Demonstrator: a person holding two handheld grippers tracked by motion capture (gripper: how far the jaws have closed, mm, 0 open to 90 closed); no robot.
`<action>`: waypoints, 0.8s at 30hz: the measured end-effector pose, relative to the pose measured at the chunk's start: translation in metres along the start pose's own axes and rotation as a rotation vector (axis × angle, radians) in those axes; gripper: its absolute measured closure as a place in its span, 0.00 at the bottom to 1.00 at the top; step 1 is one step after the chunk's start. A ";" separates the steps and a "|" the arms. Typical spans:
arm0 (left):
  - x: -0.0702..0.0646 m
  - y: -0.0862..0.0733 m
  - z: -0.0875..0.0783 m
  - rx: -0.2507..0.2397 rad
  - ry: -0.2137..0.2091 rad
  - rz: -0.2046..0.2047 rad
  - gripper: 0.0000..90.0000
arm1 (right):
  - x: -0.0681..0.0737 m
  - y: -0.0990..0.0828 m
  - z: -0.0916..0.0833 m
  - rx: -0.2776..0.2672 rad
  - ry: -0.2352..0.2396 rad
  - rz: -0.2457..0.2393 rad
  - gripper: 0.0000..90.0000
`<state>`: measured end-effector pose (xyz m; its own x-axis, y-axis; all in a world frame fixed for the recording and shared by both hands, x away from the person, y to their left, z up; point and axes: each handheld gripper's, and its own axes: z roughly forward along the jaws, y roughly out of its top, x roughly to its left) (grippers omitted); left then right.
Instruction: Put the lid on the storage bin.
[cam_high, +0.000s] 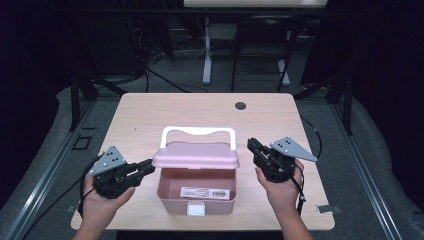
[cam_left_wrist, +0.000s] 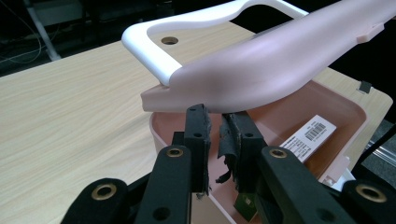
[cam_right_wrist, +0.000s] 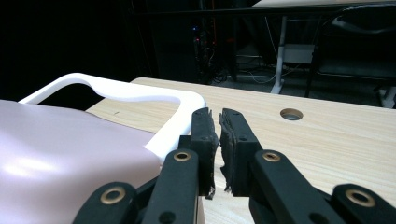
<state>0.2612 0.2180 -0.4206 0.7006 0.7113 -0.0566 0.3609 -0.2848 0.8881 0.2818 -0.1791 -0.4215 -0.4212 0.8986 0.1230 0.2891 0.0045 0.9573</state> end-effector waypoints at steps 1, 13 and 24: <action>-0.001 -0.001 0.000 0.005 -0.001 -0.003 0.89 | 0.000 0.000 0.000 -0.001 -0.001 0.001 0.93; -0.005 -0.017 0.000 0.023 -0.008 -0.006 0.89 | -0.002 0.000 0.000 -0.002 -0.005 0.008 0.93; -0.009 -0.032 0.001 0.038 -0.009 -0.001 0.89 | -0.003 -0.001 0.001 0.003 -0.006 0.010 0.93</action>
<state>0.2439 0.2202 -0.4487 0.7056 0.7059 -0.0615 0.3847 -0.3087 0.8699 0.2837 -0.1812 -0.4232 -0.4130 0.9013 0.1308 0.2955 -0.0032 0.9553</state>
